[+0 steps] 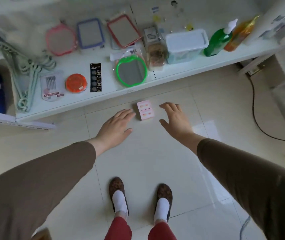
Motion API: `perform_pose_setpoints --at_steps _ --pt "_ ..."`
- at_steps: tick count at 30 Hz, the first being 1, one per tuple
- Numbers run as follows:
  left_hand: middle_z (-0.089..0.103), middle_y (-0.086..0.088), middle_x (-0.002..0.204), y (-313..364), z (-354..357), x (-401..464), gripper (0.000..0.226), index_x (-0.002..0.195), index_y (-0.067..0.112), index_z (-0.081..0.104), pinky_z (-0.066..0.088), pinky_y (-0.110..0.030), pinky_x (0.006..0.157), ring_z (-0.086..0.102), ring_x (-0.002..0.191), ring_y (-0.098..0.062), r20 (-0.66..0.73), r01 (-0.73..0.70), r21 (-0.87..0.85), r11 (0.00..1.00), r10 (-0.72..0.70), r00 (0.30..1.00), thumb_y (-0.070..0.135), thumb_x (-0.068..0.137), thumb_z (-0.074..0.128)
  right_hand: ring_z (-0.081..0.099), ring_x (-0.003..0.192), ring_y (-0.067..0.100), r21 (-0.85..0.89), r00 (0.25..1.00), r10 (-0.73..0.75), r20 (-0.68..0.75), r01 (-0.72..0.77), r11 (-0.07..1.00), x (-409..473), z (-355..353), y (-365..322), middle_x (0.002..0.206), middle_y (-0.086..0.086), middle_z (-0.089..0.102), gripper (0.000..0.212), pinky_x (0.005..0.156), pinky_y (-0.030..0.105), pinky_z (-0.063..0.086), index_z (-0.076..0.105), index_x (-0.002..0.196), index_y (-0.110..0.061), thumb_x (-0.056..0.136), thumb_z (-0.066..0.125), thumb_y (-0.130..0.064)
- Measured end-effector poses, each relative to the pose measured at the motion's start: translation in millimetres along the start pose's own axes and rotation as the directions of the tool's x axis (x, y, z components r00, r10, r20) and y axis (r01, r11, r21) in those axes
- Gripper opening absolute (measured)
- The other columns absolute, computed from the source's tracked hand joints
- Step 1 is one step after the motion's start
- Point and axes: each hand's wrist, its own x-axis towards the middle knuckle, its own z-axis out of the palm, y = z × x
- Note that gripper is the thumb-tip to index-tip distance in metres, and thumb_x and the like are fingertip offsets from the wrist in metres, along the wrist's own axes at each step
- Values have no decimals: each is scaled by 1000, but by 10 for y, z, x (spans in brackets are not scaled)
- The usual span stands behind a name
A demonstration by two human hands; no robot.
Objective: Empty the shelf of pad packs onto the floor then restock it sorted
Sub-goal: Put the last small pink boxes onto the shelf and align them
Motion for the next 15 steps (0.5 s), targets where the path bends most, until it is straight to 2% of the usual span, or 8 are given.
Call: perform_pose_setpoints --at_steps 8,15 --pt "26 3 160 -783 1380 935 62 153 19 29 24 -36 119 20 147 -17 38 54 -25 998 -53 998 30 97 53 36 133 24 -91 995 60 82 -53 994 635 1495 763 147 0 42 60 103 39 41 39 148 -22 92 61 -25" --pt "23 1 161 -1203 2171 1620 64 155 21 24 20 -37 121 18 149 -20 12 168 -77 983 -168 986 30 98 52 32 136 25 -143 983 58 174 -33 989 1064 2405 1192 154 -1 31 71 103 41 42 27 153 -28 92 62 -23"
